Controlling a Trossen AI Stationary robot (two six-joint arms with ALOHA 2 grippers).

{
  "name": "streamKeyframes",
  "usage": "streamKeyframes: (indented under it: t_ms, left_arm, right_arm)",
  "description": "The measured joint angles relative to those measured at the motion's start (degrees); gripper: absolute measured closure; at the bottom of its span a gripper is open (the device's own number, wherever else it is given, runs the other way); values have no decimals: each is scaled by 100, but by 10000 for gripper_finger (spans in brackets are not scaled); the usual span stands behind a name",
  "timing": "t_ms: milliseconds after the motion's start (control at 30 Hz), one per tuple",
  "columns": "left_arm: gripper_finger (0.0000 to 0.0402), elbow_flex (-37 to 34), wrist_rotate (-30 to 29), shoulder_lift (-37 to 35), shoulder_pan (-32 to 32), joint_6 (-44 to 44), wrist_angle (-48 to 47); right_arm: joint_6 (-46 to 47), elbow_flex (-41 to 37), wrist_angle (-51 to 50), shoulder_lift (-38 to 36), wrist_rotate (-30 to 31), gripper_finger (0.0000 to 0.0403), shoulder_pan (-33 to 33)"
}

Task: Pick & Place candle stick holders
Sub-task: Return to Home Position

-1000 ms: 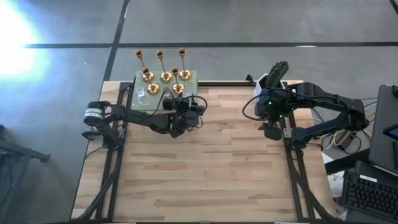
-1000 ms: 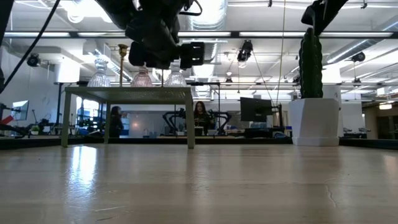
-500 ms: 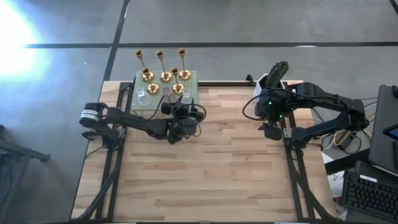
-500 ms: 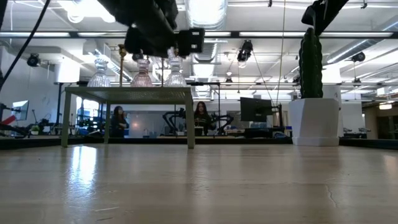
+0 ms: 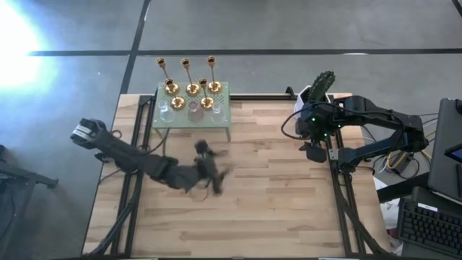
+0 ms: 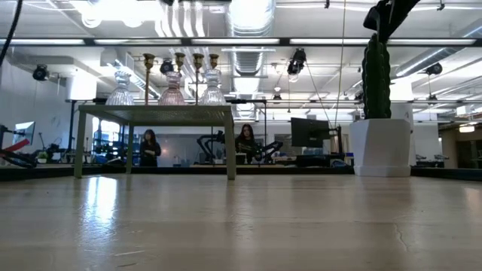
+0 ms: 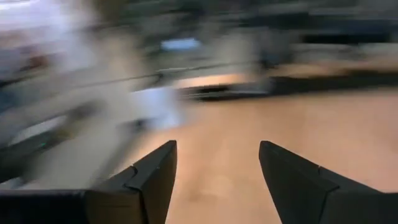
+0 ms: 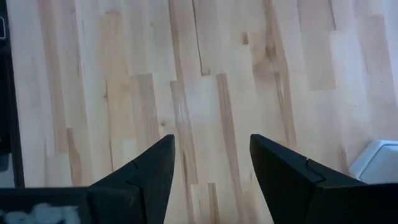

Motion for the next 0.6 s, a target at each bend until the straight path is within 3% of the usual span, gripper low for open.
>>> streamKeyframes:
  t_ms: [100,200,600]
  left_arm:
    - [177,-350,2088,-305,-186,256,241]
    - [197,-948,3199,-725,-187,209,768]
    - [388,-4425,4170,-3151,-323,-35,3475]
  right_arm:
    - [28,-6,231,0,2,197,0]
    - [33,-13,459,5,2,197,0]
    - [150,-26,1175,15,17,197,0]
